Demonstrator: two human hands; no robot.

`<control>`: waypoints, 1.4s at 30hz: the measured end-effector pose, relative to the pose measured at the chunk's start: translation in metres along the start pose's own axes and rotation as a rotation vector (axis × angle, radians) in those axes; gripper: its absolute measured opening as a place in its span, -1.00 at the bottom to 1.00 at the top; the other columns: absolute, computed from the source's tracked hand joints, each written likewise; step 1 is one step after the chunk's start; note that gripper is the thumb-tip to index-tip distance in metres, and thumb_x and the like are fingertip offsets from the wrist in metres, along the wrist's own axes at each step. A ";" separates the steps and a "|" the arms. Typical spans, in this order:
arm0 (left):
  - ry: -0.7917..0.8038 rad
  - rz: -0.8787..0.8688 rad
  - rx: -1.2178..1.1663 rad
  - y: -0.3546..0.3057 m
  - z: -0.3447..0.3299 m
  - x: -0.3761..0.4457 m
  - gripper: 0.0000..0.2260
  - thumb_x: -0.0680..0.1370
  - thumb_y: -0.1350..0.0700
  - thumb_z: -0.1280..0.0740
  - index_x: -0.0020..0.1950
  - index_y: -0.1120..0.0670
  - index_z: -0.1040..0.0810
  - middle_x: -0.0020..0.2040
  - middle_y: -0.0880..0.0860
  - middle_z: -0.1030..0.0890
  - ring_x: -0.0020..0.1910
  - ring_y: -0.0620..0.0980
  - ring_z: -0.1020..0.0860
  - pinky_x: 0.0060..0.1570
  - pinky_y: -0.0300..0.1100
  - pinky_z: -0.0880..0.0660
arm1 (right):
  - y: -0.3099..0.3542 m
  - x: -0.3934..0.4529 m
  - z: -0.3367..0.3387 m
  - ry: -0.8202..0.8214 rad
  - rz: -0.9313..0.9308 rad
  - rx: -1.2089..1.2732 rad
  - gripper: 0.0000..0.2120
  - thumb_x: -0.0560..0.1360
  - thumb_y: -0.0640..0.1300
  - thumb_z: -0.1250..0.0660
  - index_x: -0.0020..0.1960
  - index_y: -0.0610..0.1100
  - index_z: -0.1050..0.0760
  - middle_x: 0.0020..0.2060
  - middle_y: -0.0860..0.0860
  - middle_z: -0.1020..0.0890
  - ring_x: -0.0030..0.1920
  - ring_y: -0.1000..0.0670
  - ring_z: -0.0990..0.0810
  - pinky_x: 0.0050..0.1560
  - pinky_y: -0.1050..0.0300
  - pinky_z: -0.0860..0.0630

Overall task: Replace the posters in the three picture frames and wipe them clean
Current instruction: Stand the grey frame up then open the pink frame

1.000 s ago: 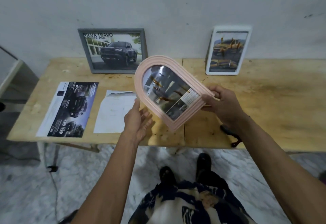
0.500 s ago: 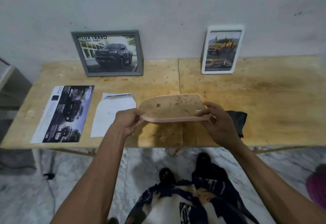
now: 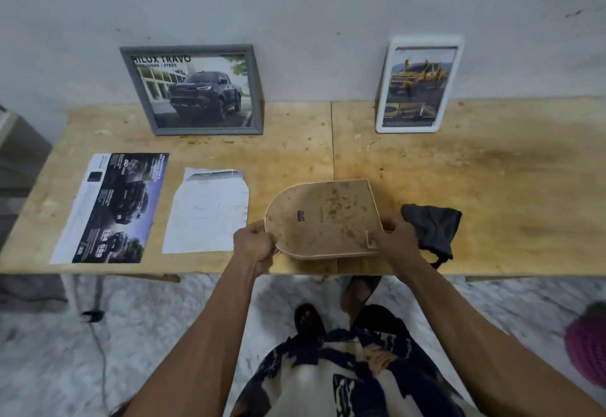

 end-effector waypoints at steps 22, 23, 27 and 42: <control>-0.114 -0.360 0.988 -0.011 -0.046 0.000 -0.67 0.56 0.06 -0.31 0.27 0.15 -0.43 0.27 0.21 -0.39 0.22 0.24 -0.43 0.14 0.05 -0.46 | -0.007 0.014 -0.018 0.098 0.112 -0.311 -0.39 0.44 -0.18 -0.39 0.46 -0.14 -0.30 0.29 -0.14 -0.42 0.29 -0.16 -0.41 0.21 0.03 -0.39; -0.121 -0.342 0.978 -0.010 -0.046 0.001 -0.67 0.56 0.05 -0.31 0.27 0.15 -0.43 0.29 0.21 -0.38 0.24 0.25 -0.42 0.17 0.08 -0.46 | -0.010 0.015 -0.019 0.101 0.102 -0.356 -0.37 0.47 -0.20 -0.37 0.50 -0.14 -0.24 0.34 -0.17 -0.37 0.33 -0.17 -0.36 0.27 0.04 -0.35; -0.203 -0.213 0.843 -0.021 -0.043 0.004 -0.64 0.58 0.05 -0.27 0.34 0.15 -0.49 0.37 0.20 -0.35 0.36 0.25 -0.33 0.29 0.11 -0.37 | -0.011 0.019 -0.021 0.130 0.110 -0.397 -0.35 0.50 -0.18 -0.36 0.53 -0.15 -0.19 0.36 -0.18 -0.32 0.34 -0.17 -0.34 0.28 0.07 -0.33; -0.107 0.053 0.630 -0.007 -0.030 0.066 -0.38 0.05 -0.40 -0.52 -0.16 0.06 -0.65 0.04 0.12 -0.67 0.05 0.20 -0.61 0.08 0.12 -0.60 | -0.016 0.031 -0.027 0.159 0.152 -0.569 -0.41 0.50 -0.18 -0.27 0.50 -0.13 -0.21 0.34 -0.14 -0.30 0.31 -0.18 -0.34 0.28 -0.05 -0.42</control>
Point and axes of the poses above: each hand's wrist, its own x-axis towards the middle knuckle, its own z-axis out of the back of the hand, y = z × x, the point moved 7 cm from there along x, towards the middle knuckle
